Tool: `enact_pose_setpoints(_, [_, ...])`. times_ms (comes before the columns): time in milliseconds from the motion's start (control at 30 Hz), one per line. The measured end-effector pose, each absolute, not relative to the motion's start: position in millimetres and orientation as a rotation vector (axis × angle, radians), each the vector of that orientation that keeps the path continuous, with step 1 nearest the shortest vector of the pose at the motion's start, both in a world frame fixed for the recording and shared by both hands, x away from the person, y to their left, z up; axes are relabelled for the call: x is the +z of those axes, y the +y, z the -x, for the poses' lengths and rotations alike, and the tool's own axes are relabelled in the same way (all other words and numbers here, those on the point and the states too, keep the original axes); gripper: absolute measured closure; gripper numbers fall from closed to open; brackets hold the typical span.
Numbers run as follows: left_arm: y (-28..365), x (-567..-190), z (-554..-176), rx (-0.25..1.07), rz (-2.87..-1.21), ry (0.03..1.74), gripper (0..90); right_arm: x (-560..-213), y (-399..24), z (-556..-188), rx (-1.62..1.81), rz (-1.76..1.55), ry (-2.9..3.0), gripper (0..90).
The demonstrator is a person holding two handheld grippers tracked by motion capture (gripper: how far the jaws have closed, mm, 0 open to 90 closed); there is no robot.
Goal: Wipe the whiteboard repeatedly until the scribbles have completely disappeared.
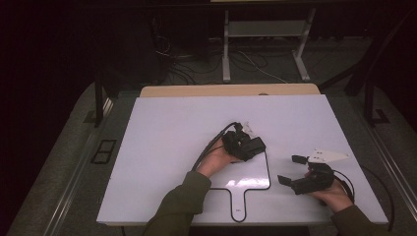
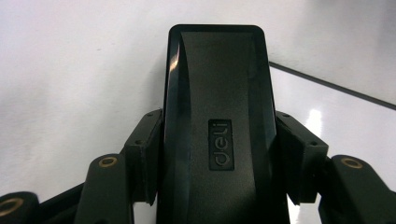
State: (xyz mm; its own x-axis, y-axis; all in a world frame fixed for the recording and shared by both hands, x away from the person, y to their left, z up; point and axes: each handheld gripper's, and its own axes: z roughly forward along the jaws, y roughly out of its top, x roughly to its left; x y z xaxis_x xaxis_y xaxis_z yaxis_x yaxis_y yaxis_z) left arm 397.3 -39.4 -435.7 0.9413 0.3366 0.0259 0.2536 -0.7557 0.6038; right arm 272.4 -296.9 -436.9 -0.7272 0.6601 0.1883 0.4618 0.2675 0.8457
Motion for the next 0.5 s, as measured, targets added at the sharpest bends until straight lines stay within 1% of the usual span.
enact_pose_setpoints(100, [-42.0, -437.5, -391.0, 0.153, -2.435, 0.441, 39.7, -436.9, -297.0, -272.4, 1.447, -1.051, 2.332, 0.0])
enact_pose_setpoints(133, [-41.7, -436.2, -390.2, 0.155, -2.458, 0.418, 39.6, -436.8, -297.0, -272.4, 1.446, -1.051, 2.332, 0.0])
enact_pose_setpoints(200, [-43.6, -437.6, -385.8, 0.135, -2.427, 0.438, 39.7, -436.6, -297.0, -272.2, 1.446, -1.051, 2.331, 0.0])
enact_pose_setpoints(267, [-43.3, -436.7, -382.6, 0.126, -2.447, 0.415, 39.7, -436.6, -297.1, -272.2, 1.445, -1.053, 2.331, 0.0])
enact_pose_setpoints(300, [-42.8, -435.8, -382.3, 0.137, -2.466, 0.377, 39.7, -436.6, -297.1, -272.2, 1.445, -1.053, 2.331, 0.0])
enact_pose_setpoints(500, [-44.6, -435.2, -367.1, 0.13, -2.477, 0.344, 39.7, -436.7, -297.3, -272.5, 1.447, -1.056, 2.328, 0.0])
